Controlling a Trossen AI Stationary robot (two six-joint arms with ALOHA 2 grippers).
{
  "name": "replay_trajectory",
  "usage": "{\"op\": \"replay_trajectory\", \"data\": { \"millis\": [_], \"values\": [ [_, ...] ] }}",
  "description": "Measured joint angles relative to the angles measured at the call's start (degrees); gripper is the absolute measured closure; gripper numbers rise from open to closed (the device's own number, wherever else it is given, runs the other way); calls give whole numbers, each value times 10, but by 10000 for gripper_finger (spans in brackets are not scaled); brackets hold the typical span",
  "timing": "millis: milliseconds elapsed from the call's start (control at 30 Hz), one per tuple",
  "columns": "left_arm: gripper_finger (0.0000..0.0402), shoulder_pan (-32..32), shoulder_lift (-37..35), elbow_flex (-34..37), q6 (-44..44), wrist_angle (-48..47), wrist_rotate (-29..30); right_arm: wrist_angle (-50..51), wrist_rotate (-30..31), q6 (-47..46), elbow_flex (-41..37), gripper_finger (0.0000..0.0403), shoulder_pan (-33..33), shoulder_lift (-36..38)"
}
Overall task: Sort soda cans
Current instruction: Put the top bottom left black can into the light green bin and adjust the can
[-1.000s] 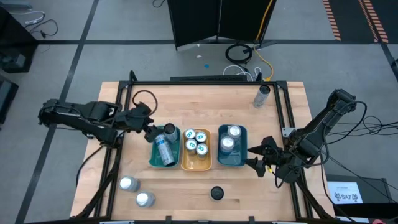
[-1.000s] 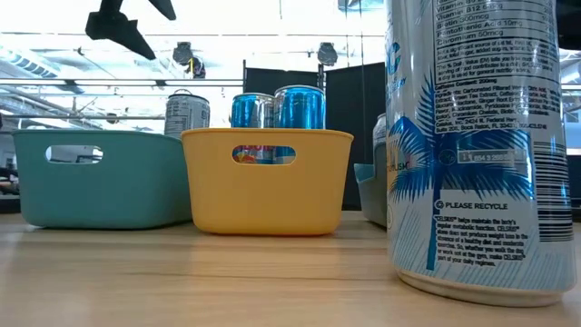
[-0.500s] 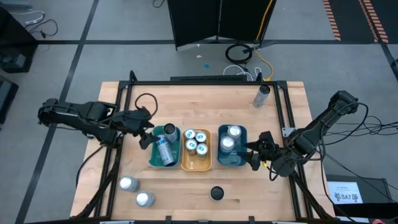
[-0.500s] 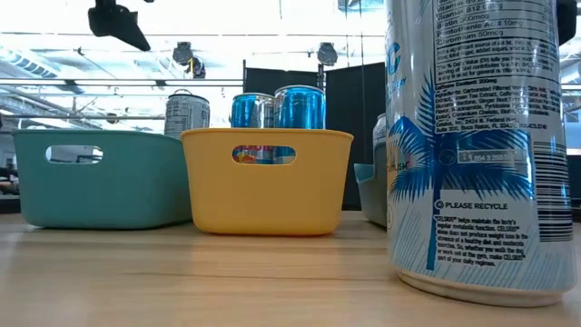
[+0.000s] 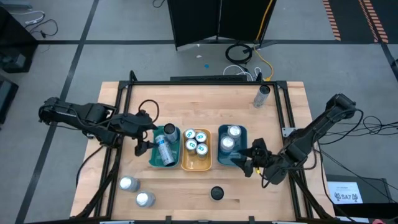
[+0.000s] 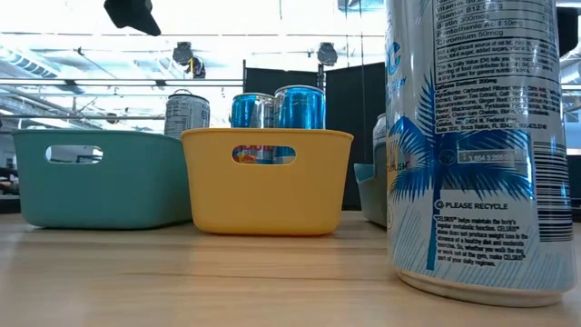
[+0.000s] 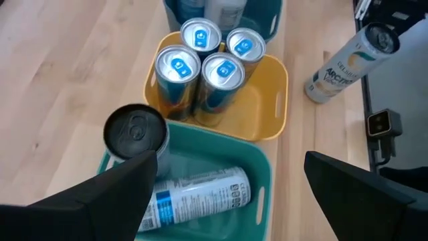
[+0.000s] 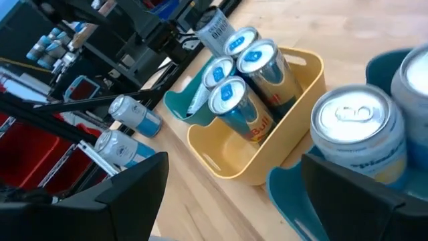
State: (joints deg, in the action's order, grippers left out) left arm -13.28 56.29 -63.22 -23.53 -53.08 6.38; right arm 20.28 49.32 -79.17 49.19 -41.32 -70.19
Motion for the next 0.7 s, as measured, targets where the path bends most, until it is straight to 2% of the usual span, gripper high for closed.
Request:
{"op": "replay_trajectory", "data": {
  "millis": [400, 500, 700],
  "values": [
    [14, 0, 29, 0, 15, 3, -26, -36, 0, -105, 0, 71, 5, -84],
    [18, -5, 53, 0, 109, 2, -42, -58, 0, -105, 0, 71, 5, -94],
    [34, -40, 118, 0, 374, 0, -43, -77, 0, -102, 0, 71, 5, -96]
  ]
}}
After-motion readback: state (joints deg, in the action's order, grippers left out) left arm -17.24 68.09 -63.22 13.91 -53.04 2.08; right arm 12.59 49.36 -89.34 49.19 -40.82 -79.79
